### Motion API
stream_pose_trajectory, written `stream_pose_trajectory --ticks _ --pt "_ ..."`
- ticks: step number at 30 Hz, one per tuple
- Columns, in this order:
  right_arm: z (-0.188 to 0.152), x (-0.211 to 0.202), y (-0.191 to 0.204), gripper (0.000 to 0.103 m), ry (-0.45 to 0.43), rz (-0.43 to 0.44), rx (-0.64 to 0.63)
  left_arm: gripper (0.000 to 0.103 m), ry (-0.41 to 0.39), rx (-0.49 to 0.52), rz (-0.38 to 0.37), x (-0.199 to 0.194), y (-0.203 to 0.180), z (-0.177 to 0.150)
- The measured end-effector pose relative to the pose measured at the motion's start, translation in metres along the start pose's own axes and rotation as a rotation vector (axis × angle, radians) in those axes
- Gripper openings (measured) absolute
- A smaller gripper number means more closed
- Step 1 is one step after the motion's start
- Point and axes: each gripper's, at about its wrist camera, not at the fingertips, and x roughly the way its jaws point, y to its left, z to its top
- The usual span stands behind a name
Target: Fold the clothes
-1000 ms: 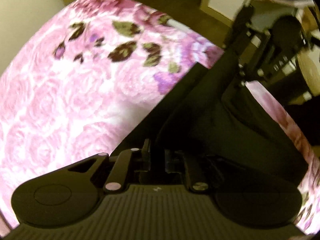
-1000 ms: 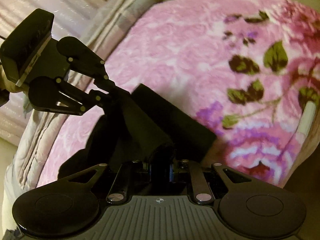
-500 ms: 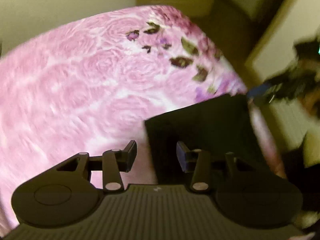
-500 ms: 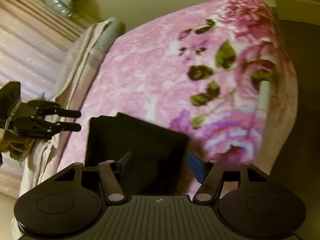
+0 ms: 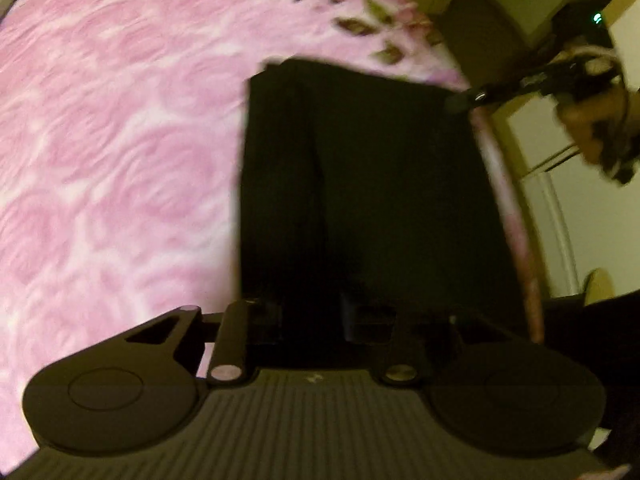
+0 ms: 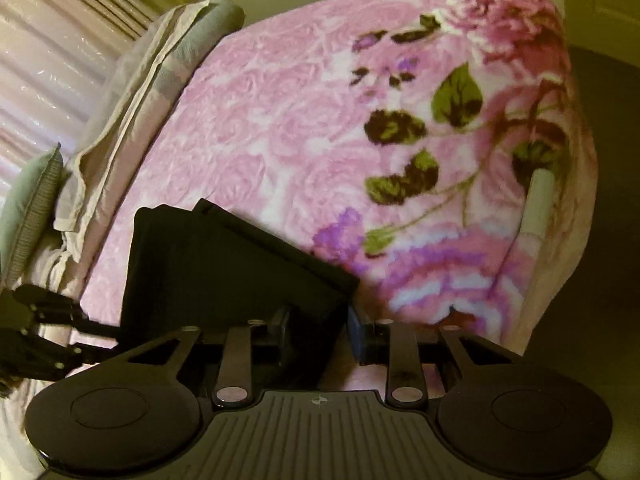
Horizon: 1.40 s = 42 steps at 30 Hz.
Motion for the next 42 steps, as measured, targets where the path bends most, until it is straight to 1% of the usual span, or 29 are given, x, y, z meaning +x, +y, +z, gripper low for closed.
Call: stream_pose_trajectory --ticks 1,5,7,8,10,12,15,16,17,18,19,20,21,22,24,25,26,27,29,30,31,34,36,37,38,39,40,42 --pt "0.001 0.001 0.001 0.029 0.009 -0.003 -0.017 0.020 -0.001 -0.016 0.019 -0.004 0.006 -0.006" --pt "0.000 -0.002 0.009 0.029 0.015 -0.026 -0.067 0.020 -0.009 -0.076 0.082 -0.027 0.028 -0.033" --pt "-0.004 -0.006 0.017 0.030 -0.001 -0.048 -0.093 0.020 -0.031 -0.096 0.092 -0.044 0.030 -0.052" --pt "-0.006 -0.009 0.020 0.030 -0.009 -0.058 -0.106 0.021 -0.047 -0.095 0.084 -0.052 0.027 -0.062" --pt "-0.013 -0.016 0.031 0.030 -0.031 -0.067 -0.123 0.022 -0.061 -0.075 0.068 -0.060 0.017 -0.079" --pt "-0.028 -0.025 0.045 0.030 -0.054 -0.079 -0.143 0.023 -0.061 -0.018 0.055 -0.054 0.003 -0.092" --pt "-0.061 -0.037 0.071 0.032 -0.067 -0.072 -0.168 0.025 -0.065 0.070 0.040 -0.043 -0.016 -0.110" --pt "-0.075 -0.040 0.081 0.044 -0.069 -0.068 -0.169 0.026 -0.068 0.099 0.038 -0.037 -0.020 -0.116" --pt "-0.091 -0.044 0.089 0.067 -0.070 -0.062 -0.164 0.027 -0.071 0.129 0.036 -0.030 -0.024 -0.121" --pt "-0.108 -0.047 0.098 0.075 -0.068 -0.056 -0.156 0.027 -0.080 0.142 0.039 -0.026 -0.025 -0.126" --pt "-0.125 -0.048 0.105 0.077 -0.062 -0.049 -0.145 0.028 -0.089 0.154 0.042 -0.022 -0.026 -0.130" --pt "-0.143 -0.047 0.113 0.077 -0.047 -0.043 -0.134 0.028 -0.098 0.156 0.039 -0.021 -0.025 -0.133" --pt "-0.160 -0.044 0.120 0.077 -0.023 -0.041 -0.126 0.019 -0.110 0.157 0.032 -0.023 -0.022 -0.134" --pt "-0.176 -0.038 0.128 0.077 0.002 -0.041 -0.122 0.006 -0.122 0.157 0.025 -0.025 -0.019 -0.134" --pt "-0.206 -0.021 0.143 0.076 0.051 -0.046 -0.127 0.004 -0.146 0.158 0.010 -0.029 -0.013 -0.136" --pt "-0.219 -0.011 0.150 0.073 0.074 -0.054 -0.138 0.004 -0.158 0.158 0.003 -0.031 -0.010 -0.137" --pt "-0.231 0.000 0.155 0.051 0.099 -0.068 -0.143 0.004 -0.176 0.161 0.009 -0.036 -0.003 -0.137" --pt "-0.237 0.007 0.156 0.043 0.111 -0.080 -0.142 0.004 -0.189 0.154 0.015 -0.039 0.006 -0.138" --pt "-0.242 0.015 0.154 0.043 0.101 -0.089 -0.138 0.002 -0.196 0.111 0.025 -0.039 0.026 -0.144" --pt "-0.245 0.018 0.154 0.043 0.097 -0.093 -0.135 0.001 -0.205 0.081 0.011 -0.038 0.036 -0.148" --pt "-0.247 0.022 0.153 0.043 0.092 -0.097 -0.133 0.000 -0.211 0.050 0.038 -0.038 0.043 -0.153" --pt "-0.250 0.025 0.152 0.043 0.086 -0.093 -0.137 0.000 -0.222 -0.005 0.042 -0.043 0.058 -0.165" --pt "-0.248 0.025 0.151 0.043 0.089 -0.090 -0.114 0.000 -0.256 -0.022 0.031 -0.057 0.059 -0.172" --pt "-0.247 0.025 0.151 0.044 0.089 -0.092 -0.103 0.000 -0.261 -0.007 0.023 -0.061 0.056 -0.174" --pt "-0.247 0.024 0.152 0.044 0.086 -0.097 -0.093 0.003 -0.266 0.009 0.014 -0.065 0.053 -0.175" --pt "-0.247 0.022 0.154 0.044 0.081 -0.100 -0.086 0.013 -0.271 0.025 0.006 -0.069 0.050 -0.177" --pt "-0.249 0.020 0.155 0.044 0.075 -0.097 -0.078 0.021 -0.249 0.065 -0.003 -0.065 0.043 -0.178" --pt "-0.251 0.016 0.154 0.044 0.071 -0.089 -0.062 0.024 -0.201 0.135 -0.008 -0.051 0.027 -0.183"
